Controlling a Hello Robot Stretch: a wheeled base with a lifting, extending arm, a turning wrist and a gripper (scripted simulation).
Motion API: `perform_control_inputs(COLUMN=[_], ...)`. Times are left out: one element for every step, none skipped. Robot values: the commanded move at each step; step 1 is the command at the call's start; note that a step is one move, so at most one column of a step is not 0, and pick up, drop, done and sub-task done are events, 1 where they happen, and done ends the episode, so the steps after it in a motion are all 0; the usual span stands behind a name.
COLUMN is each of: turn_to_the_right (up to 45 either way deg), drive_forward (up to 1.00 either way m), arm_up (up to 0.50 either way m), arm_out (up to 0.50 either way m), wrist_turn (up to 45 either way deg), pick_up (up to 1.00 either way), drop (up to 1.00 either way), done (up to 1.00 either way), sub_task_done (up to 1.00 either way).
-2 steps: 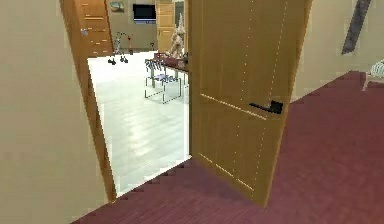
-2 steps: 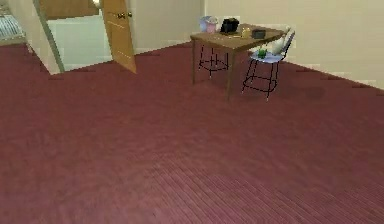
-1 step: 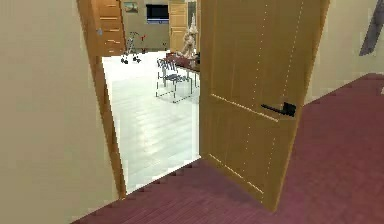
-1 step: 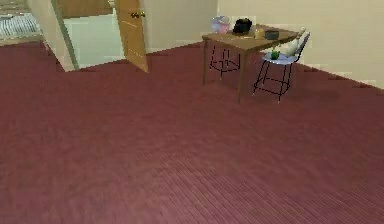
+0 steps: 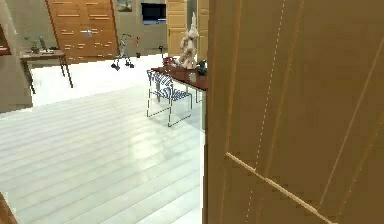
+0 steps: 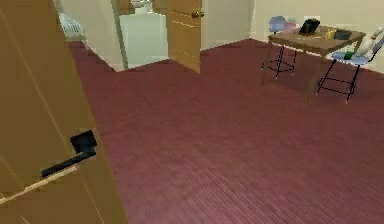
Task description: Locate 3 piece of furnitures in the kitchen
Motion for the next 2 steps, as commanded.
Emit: perform_control_inputs(turn_to_the_right=[-21.0,0.0], drive_forward=[0.0,1.0], arm_up=[0.0,0.0], arm_out=[0.0,0.0], wrist_turn=[0.0,0.0], pick_up=[0.0,0.0], drop=[0.0,0.0], done=[0.0,0.0], sub_task_done=[0.0,0.0])
